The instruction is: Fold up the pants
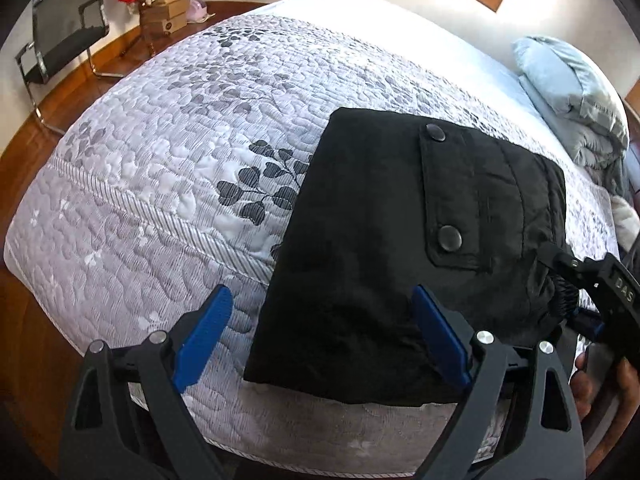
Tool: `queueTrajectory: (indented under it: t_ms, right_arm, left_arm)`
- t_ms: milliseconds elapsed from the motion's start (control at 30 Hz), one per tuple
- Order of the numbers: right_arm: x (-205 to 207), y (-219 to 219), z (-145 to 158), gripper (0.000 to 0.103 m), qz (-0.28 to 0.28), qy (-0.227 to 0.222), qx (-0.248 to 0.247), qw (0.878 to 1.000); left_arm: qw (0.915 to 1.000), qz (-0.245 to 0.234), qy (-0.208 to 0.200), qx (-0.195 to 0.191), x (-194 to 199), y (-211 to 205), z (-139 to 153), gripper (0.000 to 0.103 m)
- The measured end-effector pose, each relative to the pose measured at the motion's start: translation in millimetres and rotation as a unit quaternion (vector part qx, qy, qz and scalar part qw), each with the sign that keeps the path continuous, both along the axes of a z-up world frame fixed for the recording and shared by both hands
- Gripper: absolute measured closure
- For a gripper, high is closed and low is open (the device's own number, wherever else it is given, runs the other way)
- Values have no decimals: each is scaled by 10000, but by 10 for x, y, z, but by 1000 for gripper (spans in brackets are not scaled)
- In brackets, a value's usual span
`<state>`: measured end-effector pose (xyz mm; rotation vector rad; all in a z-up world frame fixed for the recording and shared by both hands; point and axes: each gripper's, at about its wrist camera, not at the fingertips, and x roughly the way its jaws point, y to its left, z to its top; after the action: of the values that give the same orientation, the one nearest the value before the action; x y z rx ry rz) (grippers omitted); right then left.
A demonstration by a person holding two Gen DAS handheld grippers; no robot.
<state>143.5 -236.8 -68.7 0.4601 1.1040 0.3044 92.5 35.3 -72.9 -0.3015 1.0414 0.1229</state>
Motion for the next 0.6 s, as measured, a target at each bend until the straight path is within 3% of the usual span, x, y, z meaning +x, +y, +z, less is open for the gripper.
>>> queueTrajectory:
  t_ms: [67, 100, 167, 233, 300, 400, 600]
  right_arm:
    - [-11, 188, 38, 20, 268, -69, -669, 9974]
    - [-31, 252, 54, 30, 395, -134, -846, 9955]
    - [-57, 339, 73, 36, 486, -158, -1164, 9919]
    - [-86, 347, 92, 53, 502, -203, -1282, 9903]
    - [-93, 309, 110, 65, 501, -223, -1223, 9910]
    - [-110, 267, 145, 71, 536, -265, -1115, 9920]
    - [-265, 329, 362, 77, 665, -716, -1350, 9860]
  left_arm:
    - [10000, -63, 28, -4, 33, -16, -16, 12]
    - [10000, -89, 23, 5, 51, -29, -11, 12]
    - [9998, -142, -36, 110, 115, -54, -2, 12]
    - [9995, -230, -90, 216, 180, -79, 14, 12]
    - [9989, -297, -126, 329, 238, -101, 23, 12]
    - [9986, -361, -98, 384, 325, -140, 13, 12]
    - [9982, -488, -96, 338, 359, -221, 38, 12]
